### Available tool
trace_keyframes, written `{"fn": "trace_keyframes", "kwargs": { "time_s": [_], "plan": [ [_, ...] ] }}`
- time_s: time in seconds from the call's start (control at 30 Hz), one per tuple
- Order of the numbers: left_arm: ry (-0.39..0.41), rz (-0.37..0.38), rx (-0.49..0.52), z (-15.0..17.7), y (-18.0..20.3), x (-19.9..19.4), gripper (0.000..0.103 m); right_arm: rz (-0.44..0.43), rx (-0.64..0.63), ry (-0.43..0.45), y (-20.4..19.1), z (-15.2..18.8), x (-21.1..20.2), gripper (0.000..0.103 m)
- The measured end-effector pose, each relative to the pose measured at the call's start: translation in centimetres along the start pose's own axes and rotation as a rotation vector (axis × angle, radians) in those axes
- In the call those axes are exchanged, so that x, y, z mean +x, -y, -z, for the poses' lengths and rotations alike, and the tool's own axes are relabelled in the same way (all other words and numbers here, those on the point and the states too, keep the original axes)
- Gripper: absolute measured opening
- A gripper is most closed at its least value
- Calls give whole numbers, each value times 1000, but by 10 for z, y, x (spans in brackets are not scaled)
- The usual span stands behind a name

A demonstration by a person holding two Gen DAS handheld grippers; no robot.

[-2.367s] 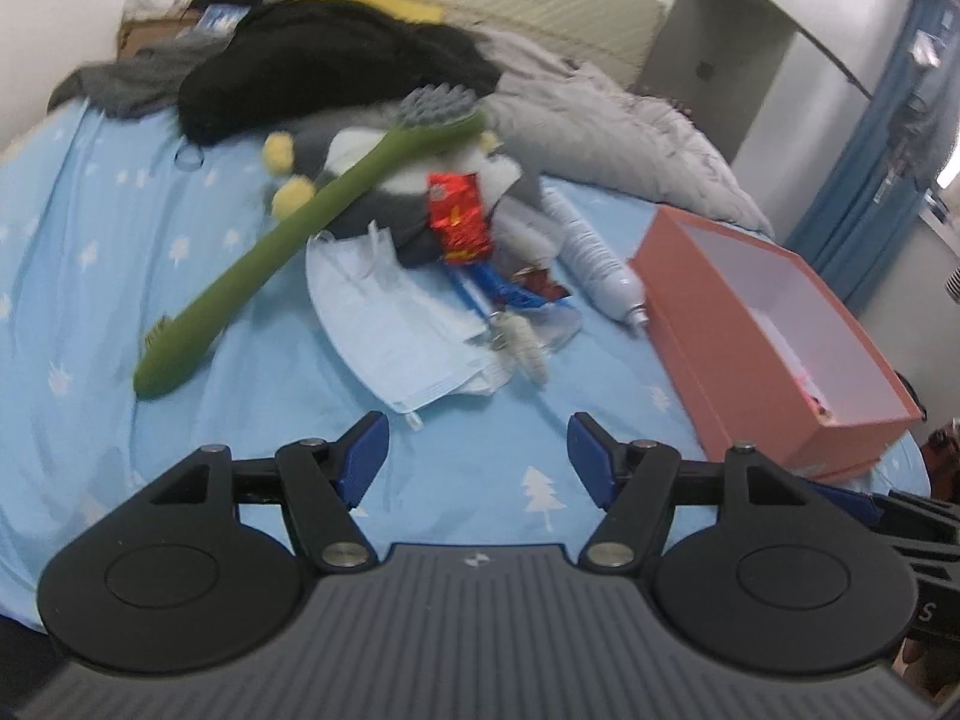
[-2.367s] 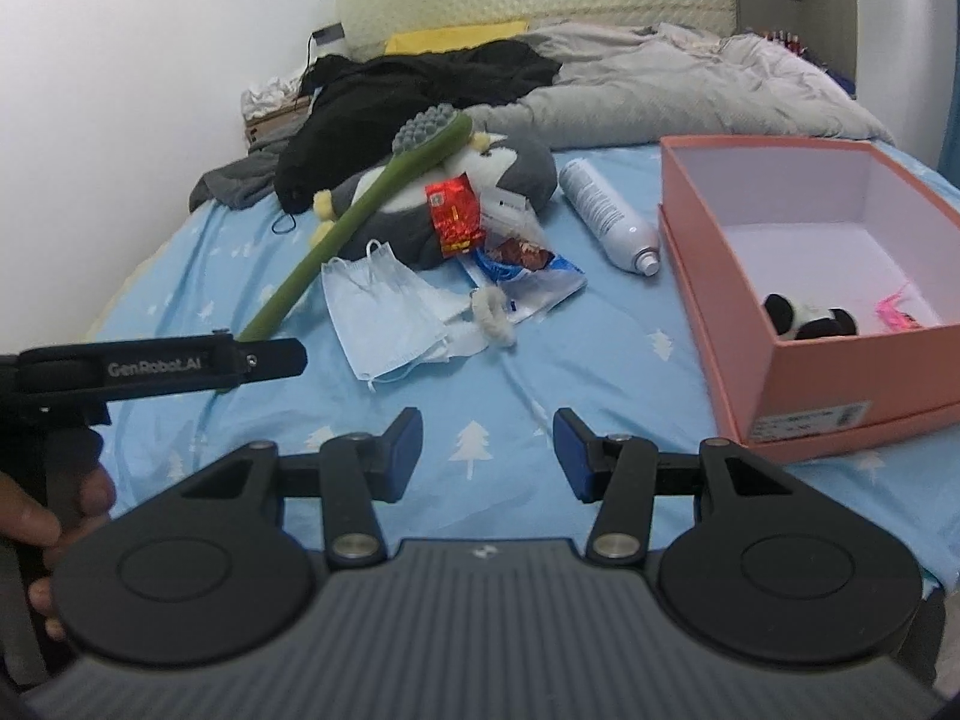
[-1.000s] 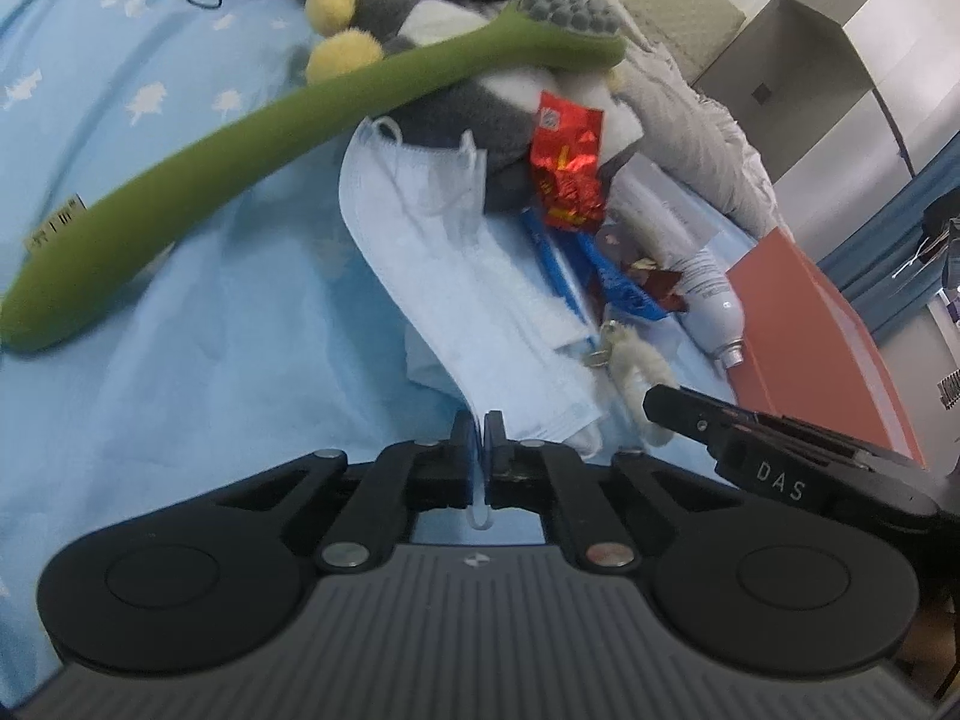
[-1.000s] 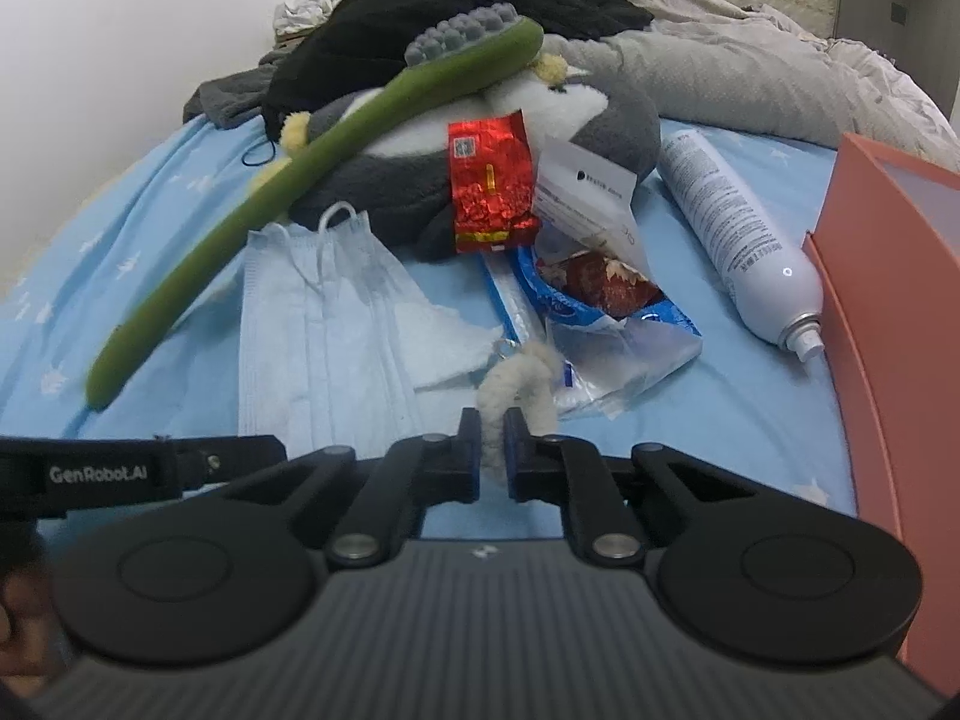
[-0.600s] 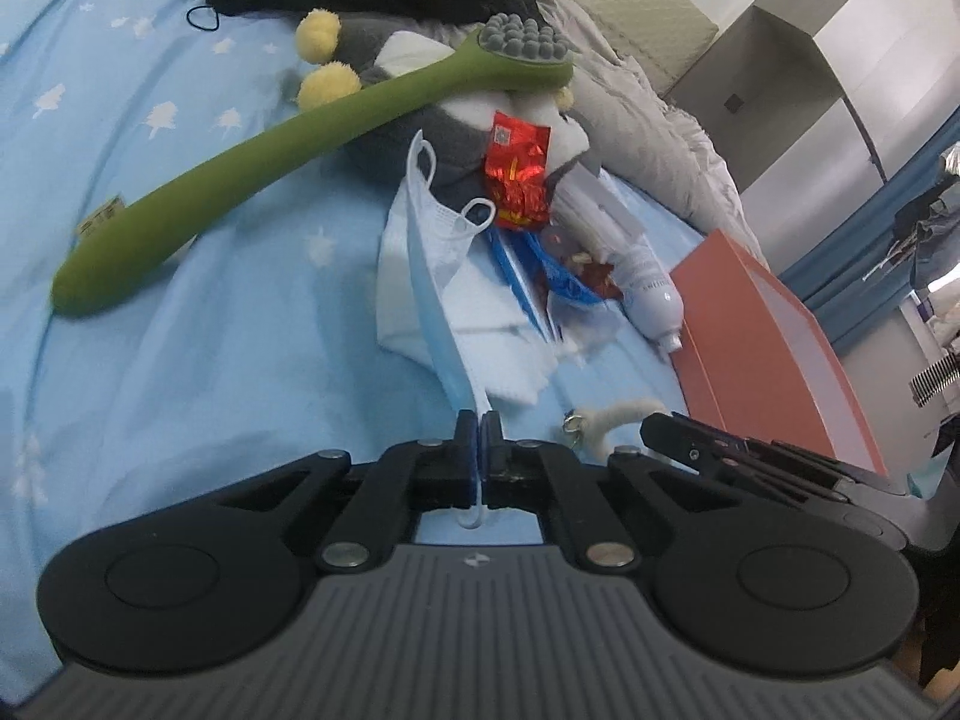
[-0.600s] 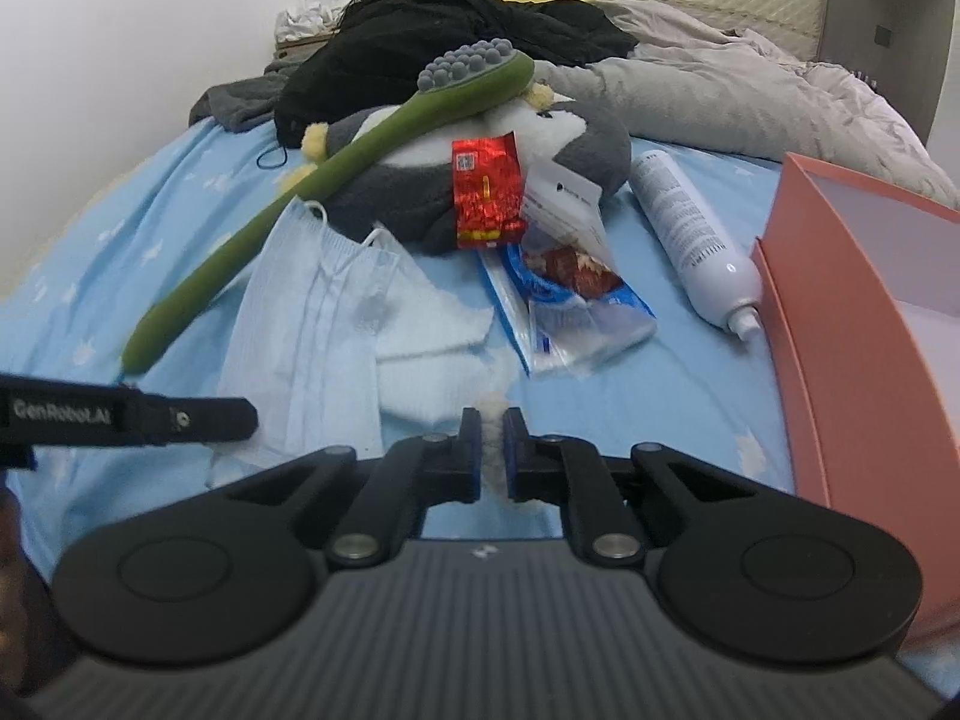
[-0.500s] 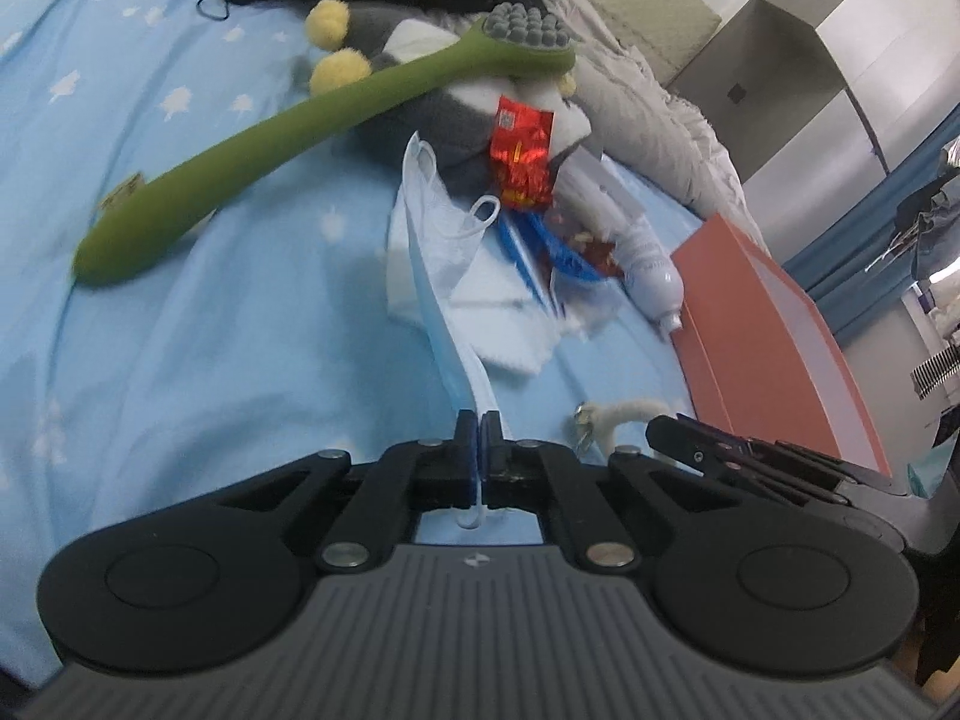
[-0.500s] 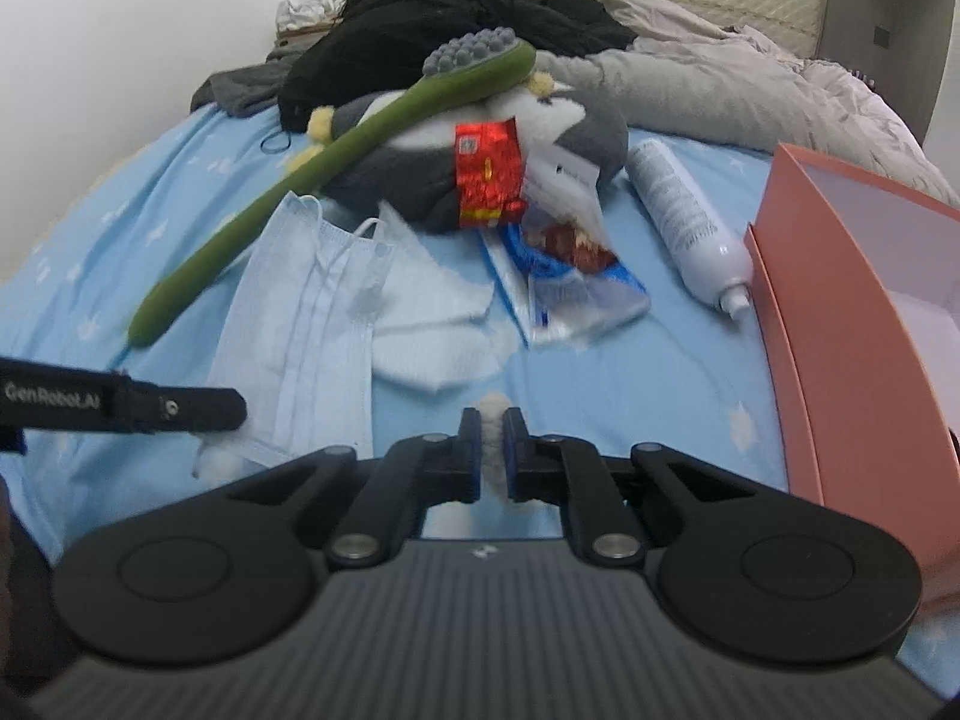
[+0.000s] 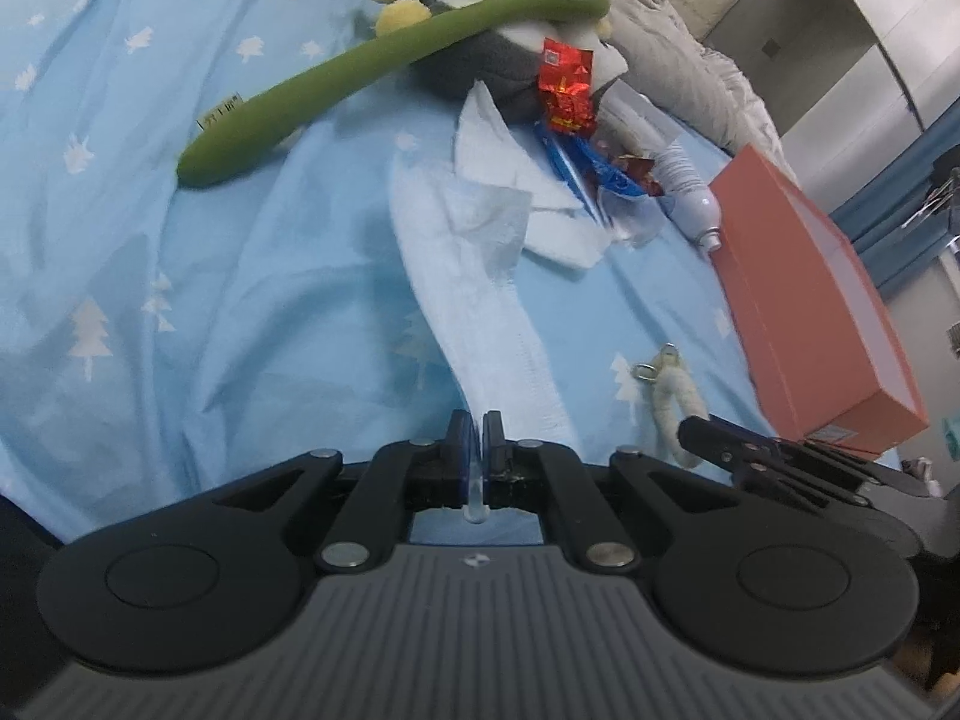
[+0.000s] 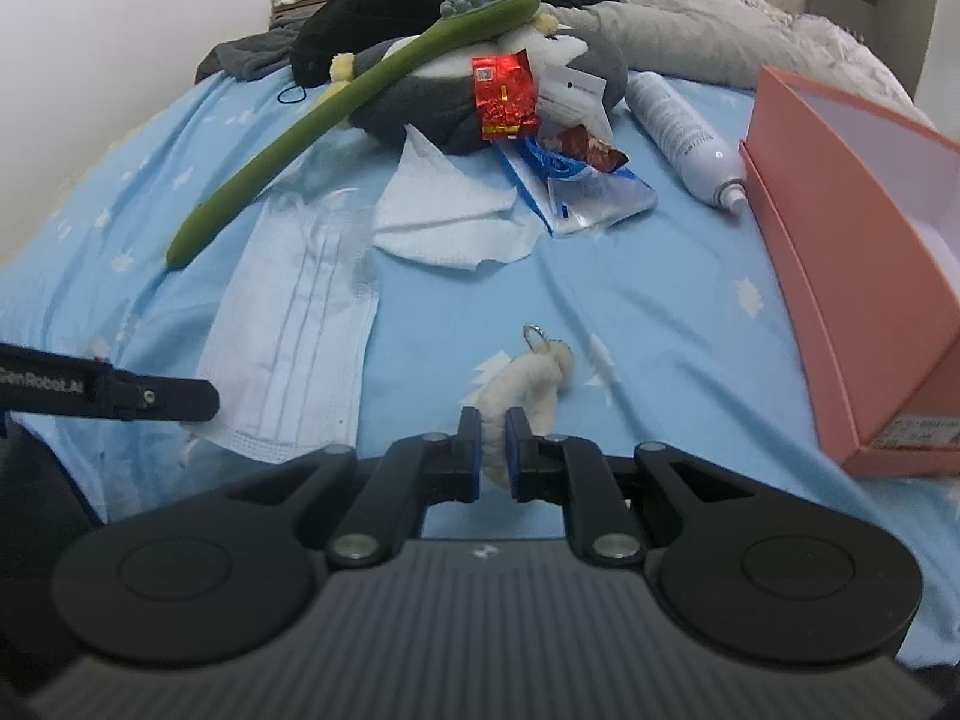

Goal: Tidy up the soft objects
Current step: 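Close the right tool on the white rope toy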

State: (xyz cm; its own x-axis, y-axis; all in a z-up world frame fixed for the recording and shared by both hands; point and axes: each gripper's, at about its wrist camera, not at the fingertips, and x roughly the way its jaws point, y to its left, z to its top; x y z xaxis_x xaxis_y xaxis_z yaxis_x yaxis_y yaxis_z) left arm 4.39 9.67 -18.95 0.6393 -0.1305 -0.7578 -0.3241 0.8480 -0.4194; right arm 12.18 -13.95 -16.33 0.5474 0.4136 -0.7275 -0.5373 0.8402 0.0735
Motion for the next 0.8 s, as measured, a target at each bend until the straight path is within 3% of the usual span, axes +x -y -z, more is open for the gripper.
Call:
{"fn": "trace_keyframes", "kwargs": {
  "time_s": [0.07, 0.1, 0.13, 0.17, 0.33, 0.43, 0.7, 0.77, 0.8],
  "plan": [
    [-2, -1, 13, -2, 2, 0, 9, 4, 11, 4, 1, 0, -1, 28],
    [-3, -4, 16, -3, 3, 1, 15, 6, 21, 11, 2, 0, -2, 44],
    [-4, -11, 18, -4, 5, 2, 35, 8, 33, 20, 5, 0, -3, 55],
    [1, -18, 22, -5, 6, 3, 51, 9, 46, 29, 7, 0, -4, 57],
    [-13, -38, 28, -9, 8, 14, 65, -18, 133, 26, 22, -1, 6, 57],
    [-8, -29, 3, -12, 6, 21, 66, -41, 175, 21, 26, 0, 16, 57],
    [-25, -59, -13, -19, 7, 39, 67, -64, 118, 20, 12, -4, 43, 56],
    [-26, -67, -9, -19, 6, 40, 73, -71, 79, 30, 6, -5, 45, 46],
    [-23, -75, -8, -19, 6, 39, 75, -68, 56, 21, 3, -5, 49, 34]
  ]
}}
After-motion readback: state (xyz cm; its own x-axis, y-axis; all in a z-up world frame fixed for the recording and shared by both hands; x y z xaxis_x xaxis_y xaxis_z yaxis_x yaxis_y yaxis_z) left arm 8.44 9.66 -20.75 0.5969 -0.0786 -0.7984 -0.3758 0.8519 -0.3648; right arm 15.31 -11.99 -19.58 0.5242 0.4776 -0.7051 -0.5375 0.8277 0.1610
